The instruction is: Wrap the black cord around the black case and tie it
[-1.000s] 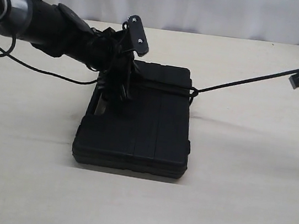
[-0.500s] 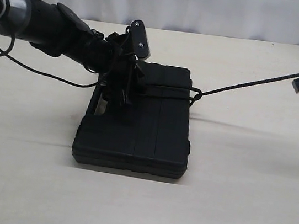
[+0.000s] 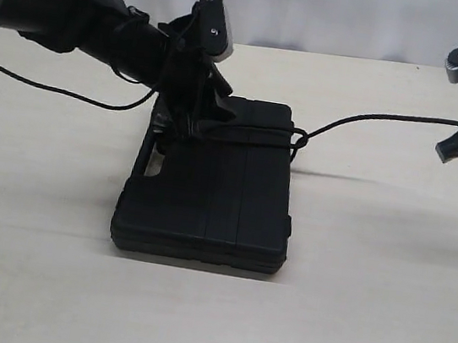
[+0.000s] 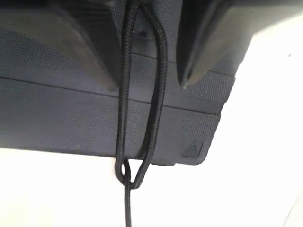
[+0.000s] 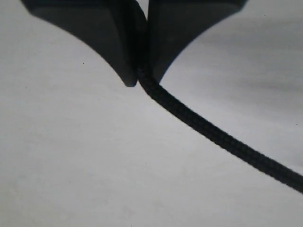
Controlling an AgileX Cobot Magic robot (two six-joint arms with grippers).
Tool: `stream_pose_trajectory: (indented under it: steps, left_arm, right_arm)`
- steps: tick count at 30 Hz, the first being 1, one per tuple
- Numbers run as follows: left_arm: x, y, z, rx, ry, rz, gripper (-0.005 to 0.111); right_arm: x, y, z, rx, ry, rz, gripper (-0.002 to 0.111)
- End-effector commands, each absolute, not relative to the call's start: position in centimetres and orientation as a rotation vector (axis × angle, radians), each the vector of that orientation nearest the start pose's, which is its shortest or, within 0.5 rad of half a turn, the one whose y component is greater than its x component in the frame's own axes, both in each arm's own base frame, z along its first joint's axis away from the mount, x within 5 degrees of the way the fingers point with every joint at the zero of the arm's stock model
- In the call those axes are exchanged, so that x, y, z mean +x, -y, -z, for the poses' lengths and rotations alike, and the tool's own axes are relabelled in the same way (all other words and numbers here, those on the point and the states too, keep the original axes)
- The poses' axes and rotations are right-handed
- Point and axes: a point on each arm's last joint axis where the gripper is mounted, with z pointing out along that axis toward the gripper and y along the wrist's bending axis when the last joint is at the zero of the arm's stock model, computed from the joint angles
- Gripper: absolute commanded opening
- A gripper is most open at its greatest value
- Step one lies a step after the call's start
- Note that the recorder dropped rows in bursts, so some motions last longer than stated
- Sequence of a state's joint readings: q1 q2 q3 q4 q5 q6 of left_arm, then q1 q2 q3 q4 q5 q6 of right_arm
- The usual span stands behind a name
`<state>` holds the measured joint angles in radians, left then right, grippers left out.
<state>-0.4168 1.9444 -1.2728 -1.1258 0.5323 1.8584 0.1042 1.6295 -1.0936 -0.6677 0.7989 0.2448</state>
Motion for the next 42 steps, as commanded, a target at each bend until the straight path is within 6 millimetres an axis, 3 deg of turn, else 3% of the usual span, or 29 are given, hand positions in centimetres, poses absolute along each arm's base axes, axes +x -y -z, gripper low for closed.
stream_pose_trajectory:
  steps: [1,4,9,16,23,26,31,38,42]
  left_arm:
    - [36.0,20.4,-19.8,1.494,-1.779,0.388,0.038]
    - [36.0,20.4,-19.8,1.504,-1.776,0.381,0.038]
    - [36.0,20.3,-19.8,1.501,-1.777,0.377,0.038]
    - [36.0,20.3,-19.8,1.501,-1.777,0.377,0.038]
    - [36.0,20.3,-19.8,1.501,-1.777,0.377,0.038]
    - [36.0,20.4,-19.8,1.504,-1.776,0.382,0.038]
    - [36.0,20.4,-19.8,1.504,-1.776,0.382,0.038]
    - [36.1,20.3,-19.8,1.469,-1.799,0.379,0.038]
    - [36.3,20.2,-19.8,1.432,-1.824,0.376,0.037]
  right_arm:
    - [33.2,2.6,-22.8,-0.296,-2.698,0.717,0.004]
    - [32.8,4.4,-20.5,-0.236,-2.759,0.682,0.009]
    - [32.3,6.0,-17.5,-0.222,-2.790,0.623,0.030]
    - [32.4,6.1,-16.5,-0.244,-2.824,0.627,0.052]
    - [32.5,5.7,-16.4,-0.216,-2.816,0.576,0.054]
    - [32.9,4.4,-16.7,-0.278,-2.802,0.552,0.054]
    - [33.5,-0.1,-17.2,-0.613,-2.758,0.491,0.054]
    - [33.9,-5.8,-18.4,-0.798,-2.676,0.460,0.054]
    - [33.5,-8.1,-18.2,-0.969,-2.608,0.441,0.046]
